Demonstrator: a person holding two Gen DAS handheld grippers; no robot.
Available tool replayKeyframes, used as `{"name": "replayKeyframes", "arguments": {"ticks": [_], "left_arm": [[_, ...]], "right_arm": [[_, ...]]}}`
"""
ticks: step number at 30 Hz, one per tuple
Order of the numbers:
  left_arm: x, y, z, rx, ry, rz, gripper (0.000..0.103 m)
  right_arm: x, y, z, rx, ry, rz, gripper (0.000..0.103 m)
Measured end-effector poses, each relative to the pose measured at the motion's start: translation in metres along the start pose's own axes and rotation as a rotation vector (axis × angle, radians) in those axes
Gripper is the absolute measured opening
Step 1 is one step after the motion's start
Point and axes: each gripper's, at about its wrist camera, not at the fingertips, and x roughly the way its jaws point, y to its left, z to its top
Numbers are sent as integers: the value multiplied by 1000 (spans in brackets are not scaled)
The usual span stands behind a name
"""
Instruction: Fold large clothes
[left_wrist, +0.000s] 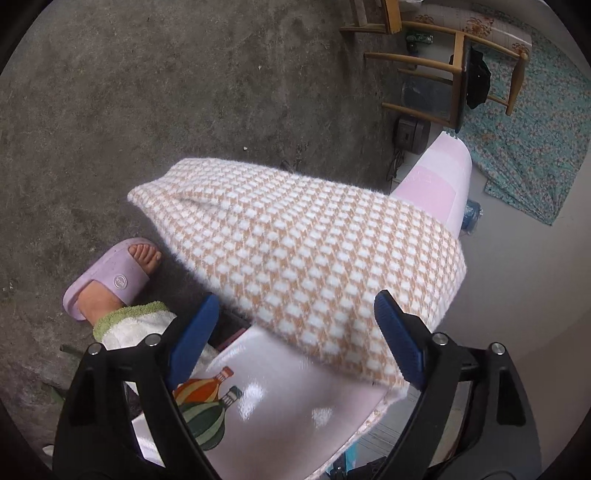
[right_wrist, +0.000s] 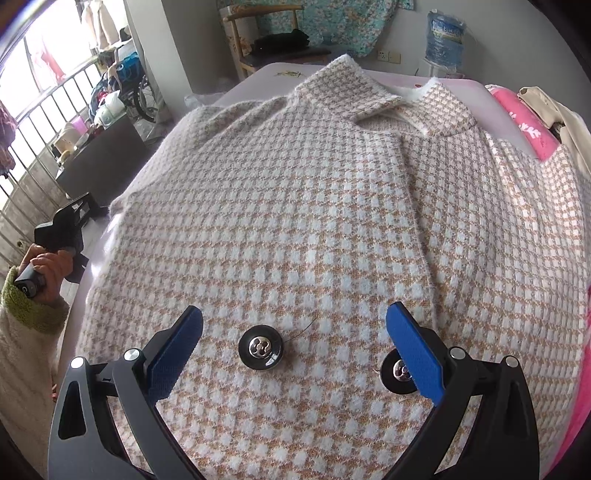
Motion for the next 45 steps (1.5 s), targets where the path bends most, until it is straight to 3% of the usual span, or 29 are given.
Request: {"name": "replayKeyframes", "arguments": {"ticks": [4,7,13,19,20,21,27,29,31,34,38,41,43,45], "left_arm": [[13,23,-8,-62,83,-17,88],[29,37,-4,-128,133,-84,91],[62,47,15,-229,172,-242,91],[71,47,22,-236,139,-241,91],[69,47,25,-232,122,-240,87],[66,45,30,-226,107,-233,76],[49,39,48,-181,25,-160,34],[36,30,49,-132,-40,-115,26],[15,6,43,-16,-139,-10,19],[-23,-56,20,255,-343,207,13],[-53,-162,-65,729,-643,486,11],[-51,-223,-163,1097,-780,561,11],[-38,-247,-226,1307,-795,564,11],[-17,-258,-280,1474,-760,569,11]], "right_arm": [[7,8,2,-27,28,-20,97],[12,14,4,-33,45,-34,97],[19,23,8,-28,65,-57,97],[23,26,9,-32,74,-84,97],[23,26,9,-35,74,-88,97],[24,27,9,-38,73,-91,97],[23,26,8,-31,65,-90,97],[20,24,7,-25,63,-85,97],[14,20,6,-16,54,-82,97],[3,11,4,3,28,-83,97],[-17,-4,-2,38,-15,-80,97],[-29,-16,-8,61,-40,-85,97],[-38,-24,-13,84,-58,-88,97],[-48,-33,-18,108,-79,-91,97]]}}
